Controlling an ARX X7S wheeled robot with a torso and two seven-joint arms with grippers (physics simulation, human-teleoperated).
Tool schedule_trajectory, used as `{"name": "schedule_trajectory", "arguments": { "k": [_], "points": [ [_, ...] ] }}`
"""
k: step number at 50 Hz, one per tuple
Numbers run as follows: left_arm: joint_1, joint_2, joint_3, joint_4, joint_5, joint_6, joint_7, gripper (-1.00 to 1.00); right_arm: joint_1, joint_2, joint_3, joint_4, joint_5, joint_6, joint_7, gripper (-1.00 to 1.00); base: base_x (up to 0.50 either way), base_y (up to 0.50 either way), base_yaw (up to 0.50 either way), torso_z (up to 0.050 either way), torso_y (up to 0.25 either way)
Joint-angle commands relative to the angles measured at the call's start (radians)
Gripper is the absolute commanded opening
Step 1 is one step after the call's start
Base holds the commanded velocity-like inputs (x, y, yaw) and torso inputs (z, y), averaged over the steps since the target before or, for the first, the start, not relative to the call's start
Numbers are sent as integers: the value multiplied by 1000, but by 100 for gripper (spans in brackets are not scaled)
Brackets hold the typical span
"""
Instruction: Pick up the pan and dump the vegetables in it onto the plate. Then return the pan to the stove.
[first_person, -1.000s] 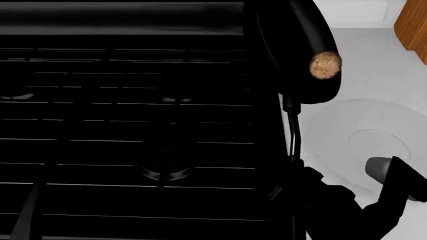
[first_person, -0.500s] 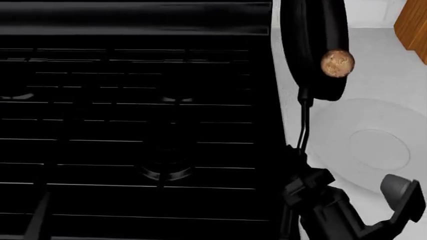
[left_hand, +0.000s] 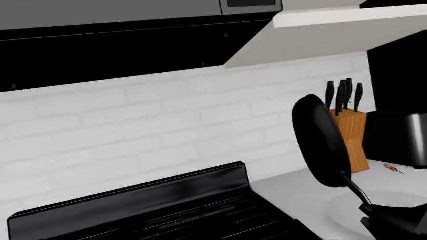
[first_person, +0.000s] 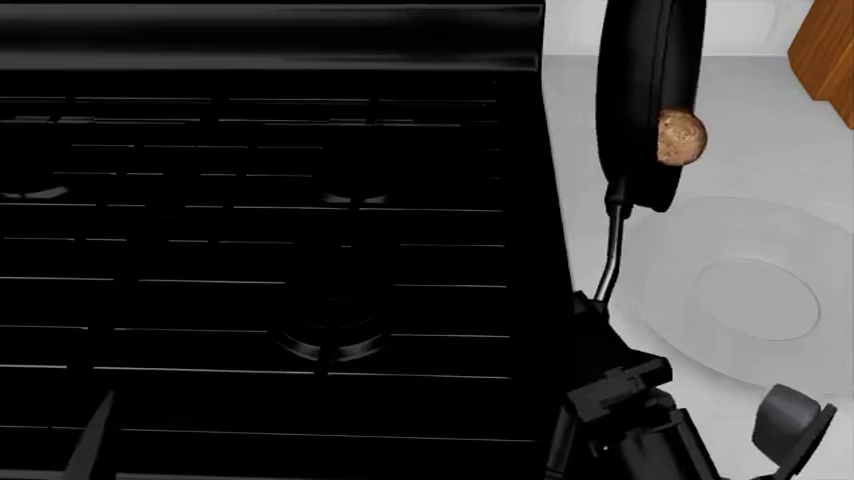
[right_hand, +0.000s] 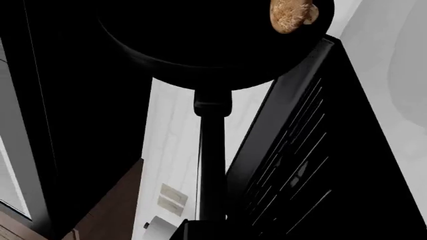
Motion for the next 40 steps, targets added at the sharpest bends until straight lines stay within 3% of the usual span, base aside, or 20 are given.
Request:
{"name": "schedule_trajectory", "arguments": {
  "k": [1, 22, 27, 33, 36, 40],
  "points": [
    [-102, 23, 137, 0, 25, 48, -47, 100, -15, -11, 124, -24, -115, -45, -157, -100, 0, 0, 0, 10, 0],
    [-222, 76, 226, 1, 52, 95, -53, 100, -23, -31, 147, -14, -110, -6, -164, -100, 0, 0, 0, 0, 2],
    [-236, 87, 228, 1, 48, 100, -53, 100, 8, -29, 90, -34, -216, -46, -56, -100, 0, 0, 0, 0, 2],
    [-198, 90, 206, 1, 54, 101, -53, 100, 152, 5, -107, -87, -680, -77, 451, -100, 0, 0, 0, 2, 2],
    [-171, 78, 196, 1, 67, 96, -53, 100, 270, 41, -190, -129, -954, 81, 775, -100, 0, 0, 0, 0, 4],
    [-174, 39, 198, 1, 78, 69, -53, 100, 379, 115, -229, -240, -1109, 257, 987, -100, 0, 0, 0, 0, 2]
  ]
}}
